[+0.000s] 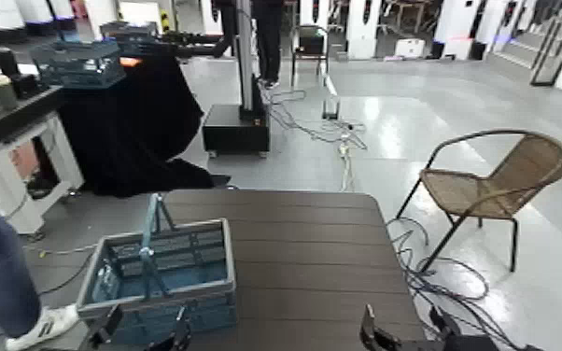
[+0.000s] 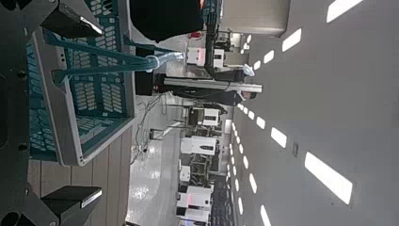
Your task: Grasp the handle of the crate.
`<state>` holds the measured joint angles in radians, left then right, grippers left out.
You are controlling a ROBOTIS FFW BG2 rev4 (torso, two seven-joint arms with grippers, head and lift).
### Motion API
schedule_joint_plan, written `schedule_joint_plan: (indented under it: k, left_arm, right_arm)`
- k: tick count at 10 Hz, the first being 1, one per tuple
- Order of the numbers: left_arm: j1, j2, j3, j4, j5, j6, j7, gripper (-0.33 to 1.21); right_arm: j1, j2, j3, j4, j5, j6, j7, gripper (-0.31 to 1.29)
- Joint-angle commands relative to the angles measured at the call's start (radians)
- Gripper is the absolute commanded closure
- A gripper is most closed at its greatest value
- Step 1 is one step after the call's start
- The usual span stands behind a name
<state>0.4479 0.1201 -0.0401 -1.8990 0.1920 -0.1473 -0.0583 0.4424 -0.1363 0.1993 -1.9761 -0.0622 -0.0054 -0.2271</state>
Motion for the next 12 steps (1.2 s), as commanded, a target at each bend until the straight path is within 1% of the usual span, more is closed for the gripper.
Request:
schedule_joint_plan:
  k: [1, 5, 8, 9, 10, 12]
  left_arm:
    - [0.0, -0.002, 0.005, 0.001, 0.006, 0.002, -0.002, 0.11]
    - [-0.006, -0.005, 0.026, 0.001, 0.033, 0.008, -0.008, 0.11]
    - [-0.034, -0.007, 0.063, 0.003, 0.104, 0.063, -0.044, 0.11]
    - [-0.043, -0.005, 0.088, 0.001, 0.133, 0.094, -0.06, 0.11]
    - [-0.057, 0.001, 0.101, 0.001, 0.176, 0.126, -0.067, 0.11]
    - [-0.097, 0.026, 0.132, 0.003, 0.31, 0.201, -0.08, 0.11]
  right_arm:
    - [-0.005, -0.002, 0.003, 0.005, -0.005, 0.001, 0.0, 0.15]
    - [-0.011, -0.003, 0.006, 0.011, -0.019, 0.01, 0.0, 0.15]
    - [-0.014, -0.002, 0.006, 0.017, -0.03, 0.01, 0.0, 0.15]
    - [-0.013, 0.0, 0.006, 0.019, -0.033, 0.01, 0.0, 0.15]
    - [-0.014, 0.0, 0.006, 0.019, -0.036, 0.012, 0.0, 0.15]
    - [-0.014, 0.001, 0.006, 0.022, -0.042, 0.012, 0.0, 0.15]
